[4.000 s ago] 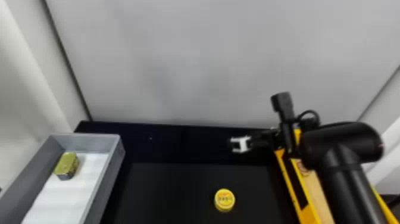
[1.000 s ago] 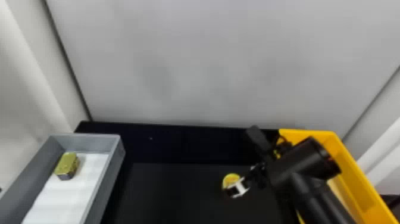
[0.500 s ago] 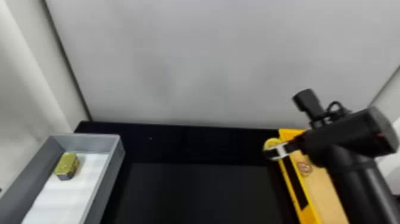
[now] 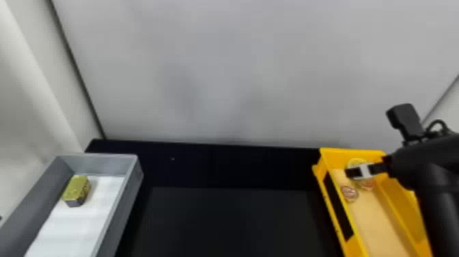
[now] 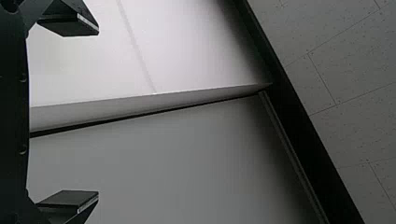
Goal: Pick up the round yellow can and place it in the yellow rectangular box
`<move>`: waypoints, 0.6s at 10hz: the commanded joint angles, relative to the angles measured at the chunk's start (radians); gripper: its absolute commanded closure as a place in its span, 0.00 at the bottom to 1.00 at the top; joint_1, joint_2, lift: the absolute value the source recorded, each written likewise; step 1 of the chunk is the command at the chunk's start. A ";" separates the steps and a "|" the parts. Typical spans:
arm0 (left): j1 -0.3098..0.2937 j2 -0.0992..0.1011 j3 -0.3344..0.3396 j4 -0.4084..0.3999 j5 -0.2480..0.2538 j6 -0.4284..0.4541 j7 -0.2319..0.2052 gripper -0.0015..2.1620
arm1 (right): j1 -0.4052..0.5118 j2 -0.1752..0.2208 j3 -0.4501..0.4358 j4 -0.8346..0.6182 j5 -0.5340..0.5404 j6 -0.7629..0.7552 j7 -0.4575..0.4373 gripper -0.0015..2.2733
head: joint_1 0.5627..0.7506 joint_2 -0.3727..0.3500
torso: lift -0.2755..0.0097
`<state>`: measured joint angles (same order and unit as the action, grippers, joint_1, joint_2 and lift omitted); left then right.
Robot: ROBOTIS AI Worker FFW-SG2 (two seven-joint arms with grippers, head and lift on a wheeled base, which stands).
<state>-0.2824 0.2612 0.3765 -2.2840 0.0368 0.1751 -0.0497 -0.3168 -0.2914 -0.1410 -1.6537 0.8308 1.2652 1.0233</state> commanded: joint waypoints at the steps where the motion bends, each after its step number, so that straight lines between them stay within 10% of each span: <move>1: 0.000 0.001 0.001 0.000 0.000 0.001 -0.001 0.03 | 0.030 0.011 -0.106 0.029 0.001 -0.024 -0.040 0.29 | 0.61 0.41 | 0.94; 3: 0.000 0.001 0.000 -0.002 -0.005 0.001 -0.002 0.03 | 0.045 0.029 -0.207 0.057 -0.010 -0.059 -0.086 0.29 | 0.61 0.41 | 0.94; 6: -0.001 0.000 0.001 -0.002 -0.006 0.001 -0.005 0.03 | 0.068 0.032 -0.305 0.173 -0.323 -0.140 -0.328 0.29 | 0.61 0.41 | 0.94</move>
<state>-0.2835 0.2624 0.3759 -2.2843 0.0310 0.1765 -0.0544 -0.2586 -0.2544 -0.4180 -1.5341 0.6644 1.1564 0.7691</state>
